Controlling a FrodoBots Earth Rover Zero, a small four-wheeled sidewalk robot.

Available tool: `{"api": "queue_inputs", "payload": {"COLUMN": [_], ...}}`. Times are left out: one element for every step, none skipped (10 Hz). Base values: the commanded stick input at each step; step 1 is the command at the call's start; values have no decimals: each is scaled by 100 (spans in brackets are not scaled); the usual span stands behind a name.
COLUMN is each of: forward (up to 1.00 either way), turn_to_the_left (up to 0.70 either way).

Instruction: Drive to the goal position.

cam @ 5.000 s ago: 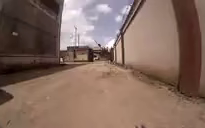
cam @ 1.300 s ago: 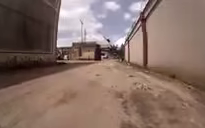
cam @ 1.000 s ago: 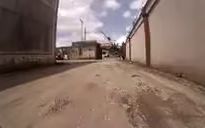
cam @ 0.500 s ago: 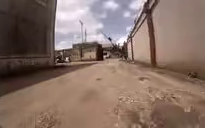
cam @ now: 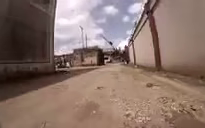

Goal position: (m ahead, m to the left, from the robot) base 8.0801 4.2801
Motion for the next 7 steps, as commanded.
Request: {"api": "queue_inputs", "payload": {"forward": [85, 85, 85, 85, 85, 85, 85], "turn_to_the_left": [0, 0, 0, 0, 0, 0, 0]}}
